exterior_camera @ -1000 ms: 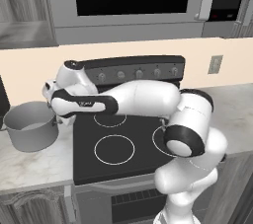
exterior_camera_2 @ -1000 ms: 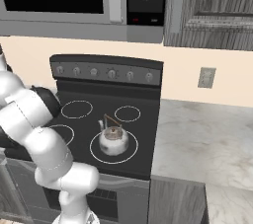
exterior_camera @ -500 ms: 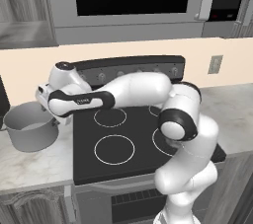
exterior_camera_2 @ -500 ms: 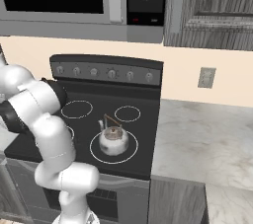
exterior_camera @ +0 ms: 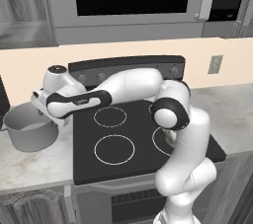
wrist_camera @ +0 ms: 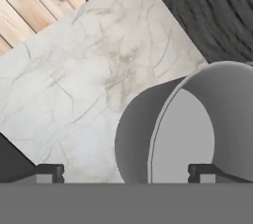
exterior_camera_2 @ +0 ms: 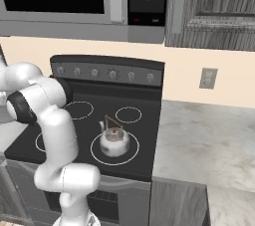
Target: Pick the kettle from the cabinet and place it on a stove burner. Then pick the pot from the counter and place it on another stove burner. Finally, turn both burners on.
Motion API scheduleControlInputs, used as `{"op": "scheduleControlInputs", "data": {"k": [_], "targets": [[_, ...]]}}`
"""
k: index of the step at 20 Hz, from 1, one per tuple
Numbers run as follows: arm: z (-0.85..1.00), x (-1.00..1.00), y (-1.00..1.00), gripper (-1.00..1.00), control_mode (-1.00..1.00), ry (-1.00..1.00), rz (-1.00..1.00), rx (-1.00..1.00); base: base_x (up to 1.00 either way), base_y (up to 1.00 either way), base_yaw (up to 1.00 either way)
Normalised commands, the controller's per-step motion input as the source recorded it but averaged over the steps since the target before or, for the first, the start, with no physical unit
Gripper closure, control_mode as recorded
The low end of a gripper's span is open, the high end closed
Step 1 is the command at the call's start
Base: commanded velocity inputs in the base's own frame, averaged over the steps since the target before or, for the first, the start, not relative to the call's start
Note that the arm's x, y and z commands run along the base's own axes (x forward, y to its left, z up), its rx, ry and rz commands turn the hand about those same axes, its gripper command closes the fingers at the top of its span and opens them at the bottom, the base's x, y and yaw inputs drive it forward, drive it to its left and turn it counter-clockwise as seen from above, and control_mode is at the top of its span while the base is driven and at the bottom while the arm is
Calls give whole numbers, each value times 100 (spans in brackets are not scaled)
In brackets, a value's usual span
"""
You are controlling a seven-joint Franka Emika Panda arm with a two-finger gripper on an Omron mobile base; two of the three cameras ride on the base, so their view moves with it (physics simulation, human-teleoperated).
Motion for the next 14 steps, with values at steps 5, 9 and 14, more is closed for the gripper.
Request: {"op": "scheduleControlInputs", "data": {"k": [5,9,14], "targets": [[-11,6,0,-100,-100,0,0,-2,0,0,0],[-9,15,1,-100,-100,0,0,0,0,0,0],[-21,13,0,-100,-100,0,0,-1,0,0,0]]}}
